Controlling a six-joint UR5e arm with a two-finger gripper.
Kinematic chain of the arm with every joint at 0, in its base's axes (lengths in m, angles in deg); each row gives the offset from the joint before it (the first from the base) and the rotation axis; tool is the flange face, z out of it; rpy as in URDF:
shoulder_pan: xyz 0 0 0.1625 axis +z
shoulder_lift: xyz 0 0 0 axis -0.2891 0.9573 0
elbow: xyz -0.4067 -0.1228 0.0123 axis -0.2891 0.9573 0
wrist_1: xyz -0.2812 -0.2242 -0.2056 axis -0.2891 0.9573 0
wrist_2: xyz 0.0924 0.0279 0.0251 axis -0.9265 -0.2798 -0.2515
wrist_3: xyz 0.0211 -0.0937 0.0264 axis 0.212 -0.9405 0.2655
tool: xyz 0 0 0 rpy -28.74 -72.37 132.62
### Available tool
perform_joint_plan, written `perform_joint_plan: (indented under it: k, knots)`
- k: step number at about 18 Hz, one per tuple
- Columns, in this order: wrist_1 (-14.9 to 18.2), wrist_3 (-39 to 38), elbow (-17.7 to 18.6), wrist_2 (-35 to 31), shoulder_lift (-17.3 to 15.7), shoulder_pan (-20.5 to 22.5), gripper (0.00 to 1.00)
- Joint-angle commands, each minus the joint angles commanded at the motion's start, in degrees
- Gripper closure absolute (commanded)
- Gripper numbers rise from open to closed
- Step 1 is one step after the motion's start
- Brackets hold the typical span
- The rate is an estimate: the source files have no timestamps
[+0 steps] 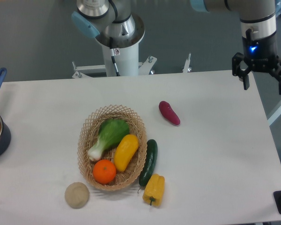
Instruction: Pick up the mango from the basket
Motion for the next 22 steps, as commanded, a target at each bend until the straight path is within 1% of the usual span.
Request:
perform_joint_plan:
  k: [10, 15, 17, 19, 21, 22]
  knots:
    - [-0.1, -0.1, 0.4, 0.0, -0.1, -0.3, 0.00]
    - [-0.1, -0.4, 2.5, 0.2, -0.8, -0.5, 0.00]
    - [-0.1, -0.9, 2.9, 0.1, -0.9, -1.7, 0.00]
    - [-0.1, -5.1, 4.4, 0.1, -1.5, -3.2, 0.00]
    - [-0.1, -12.3, 5.8, -0.1, -2.5, -4.4, 0.00]
    - [-0.2, -15.1, 7.2, -0.1, -2.8, -5.8, 0.00]
